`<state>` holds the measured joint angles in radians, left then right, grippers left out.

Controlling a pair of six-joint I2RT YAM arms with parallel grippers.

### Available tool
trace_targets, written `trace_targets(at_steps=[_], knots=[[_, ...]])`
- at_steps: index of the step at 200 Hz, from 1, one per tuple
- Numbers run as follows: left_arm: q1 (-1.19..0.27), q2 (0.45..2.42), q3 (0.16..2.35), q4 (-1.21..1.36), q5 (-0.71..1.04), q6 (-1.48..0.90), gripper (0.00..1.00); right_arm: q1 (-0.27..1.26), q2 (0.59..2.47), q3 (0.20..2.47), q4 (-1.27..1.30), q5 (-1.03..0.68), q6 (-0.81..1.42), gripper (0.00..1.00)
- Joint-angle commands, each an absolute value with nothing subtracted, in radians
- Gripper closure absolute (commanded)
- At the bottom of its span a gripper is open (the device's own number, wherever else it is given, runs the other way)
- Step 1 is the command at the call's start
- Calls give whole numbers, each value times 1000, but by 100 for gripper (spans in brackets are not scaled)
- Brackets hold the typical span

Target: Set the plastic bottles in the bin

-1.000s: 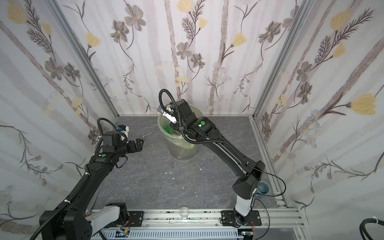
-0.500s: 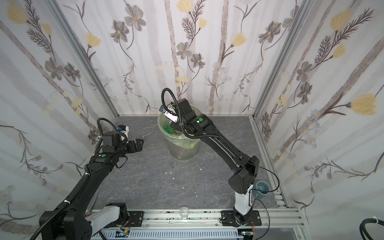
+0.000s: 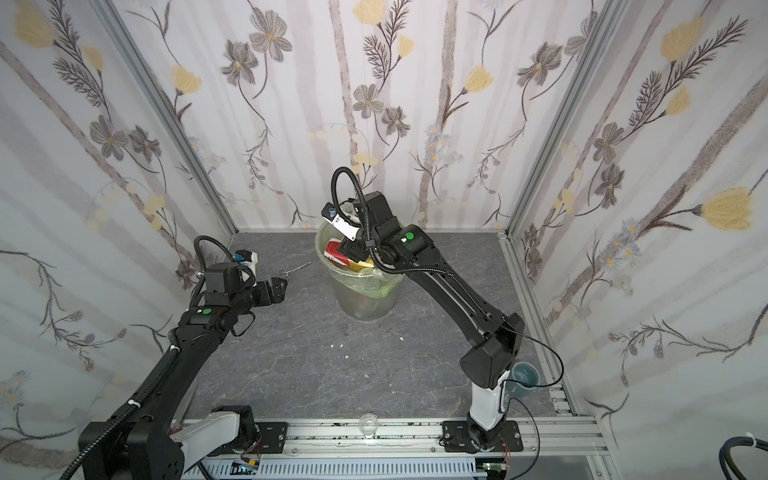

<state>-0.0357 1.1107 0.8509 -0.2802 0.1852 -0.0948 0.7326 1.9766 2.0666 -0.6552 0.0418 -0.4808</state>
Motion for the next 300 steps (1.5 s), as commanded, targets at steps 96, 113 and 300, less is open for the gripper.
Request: trace_targets(at_steps=[96, 113, 300], knots=[[-35, 1087, 859, -189, 122, -147, 0, 508, 1469, 1425, -76, -96, -152, 8], [-38, 1074, 847, -142, 75, -165, 0, 451, 1374, 1290, 9, -67, -95, 4], [-29, 1326, 240, 1090, -145, -43, 0, 87, 1292, 271, 953, 233, 76, 0]])
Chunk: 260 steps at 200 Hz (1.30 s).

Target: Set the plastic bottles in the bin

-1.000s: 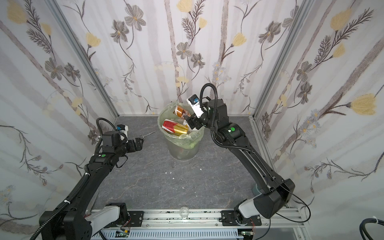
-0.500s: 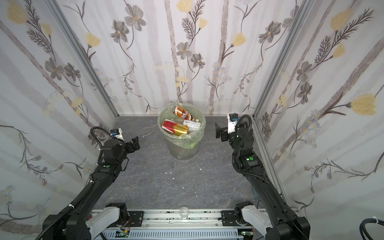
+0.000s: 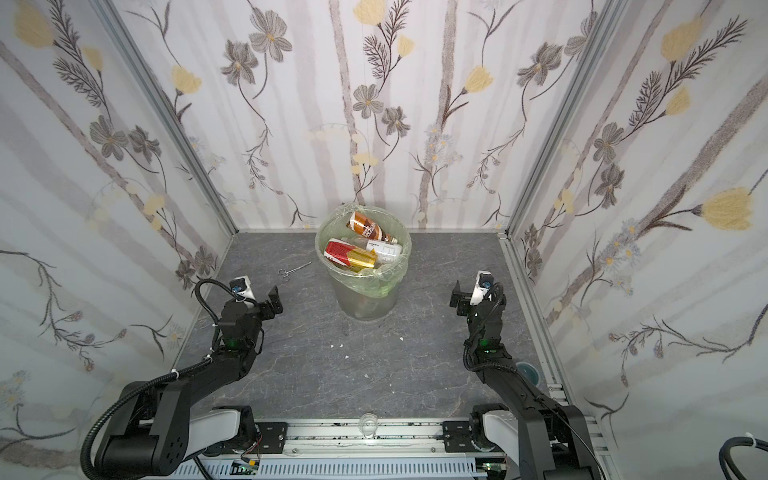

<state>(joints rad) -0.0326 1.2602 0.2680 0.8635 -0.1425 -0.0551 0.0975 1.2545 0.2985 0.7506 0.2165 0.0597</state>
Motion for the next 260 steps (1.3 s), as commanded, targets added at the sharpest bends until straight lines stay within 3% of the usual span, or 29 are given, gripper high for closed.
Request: trace_targets(at_steps=[1, 32, 70, 85, 112, 260], knots=[[-29, 1330, 240, 1094, -143, -43, 0, 87, 1295, 269, 958, 233, 76, 0], [-26, 1431, 247, 1187, -93, -56, 0, 86, 1331, 226, 1074, 235, 35, 0], [-25, 1582, 229, 1355, -94, -59, 0, 86, 1536, 96, 1570, 241, 0, 0], [-24, 1584, 215, 1383, -109, -67, 0, 78, 1474, 145, 1364, 261, 31, 0], [-23, 1586, 220, 1378, -129, -75, 0, 43, 1494, 204, 1274, 229, 62, 0], [-23, 1586, 224, 1372, -135, -76, 0, 48, 1508, 196, 1319, 215, 48, 0]])
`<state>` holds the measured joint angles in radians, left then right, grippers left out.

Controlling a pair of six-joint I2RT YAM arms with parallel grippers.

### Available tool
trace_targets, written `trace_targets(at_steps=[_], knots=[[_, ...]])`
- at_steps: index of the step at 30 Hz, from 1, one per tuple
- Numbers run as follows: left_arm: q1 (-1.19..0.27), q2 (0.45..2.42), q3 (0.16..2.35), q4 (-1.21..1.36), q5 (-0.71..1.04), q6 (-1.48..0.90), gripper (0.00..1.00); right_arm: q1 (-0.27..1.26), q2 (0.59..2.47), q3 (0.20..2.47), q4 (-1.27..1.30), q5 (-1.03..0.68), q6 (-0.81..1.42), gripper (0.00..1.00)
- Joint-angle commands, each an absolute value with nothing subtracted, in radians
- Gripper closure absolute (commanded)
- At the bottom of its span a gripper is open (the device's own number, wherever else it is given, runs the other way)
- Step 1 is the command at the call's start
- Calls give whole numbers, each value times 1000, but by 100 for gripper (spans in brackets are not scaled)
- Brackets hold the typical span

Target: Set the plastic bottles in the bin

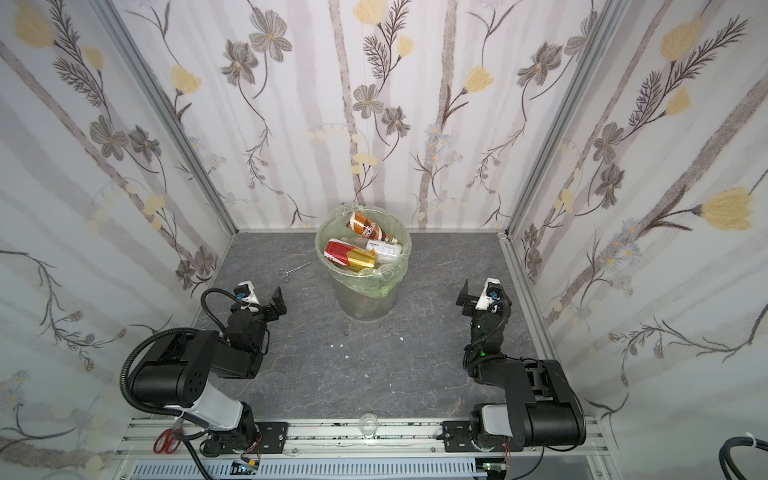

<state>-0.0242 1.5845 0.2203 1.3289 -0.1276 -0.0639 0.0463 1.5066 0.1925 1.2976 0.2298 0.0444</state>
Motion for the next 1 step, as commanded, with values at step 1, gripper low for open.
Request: trace_targets(at_steps=[1], knots=[[-23, 1587, 224, 1373, -135, -76, 0, 48, 1508, 196, 1319, 216, 48, 0]])
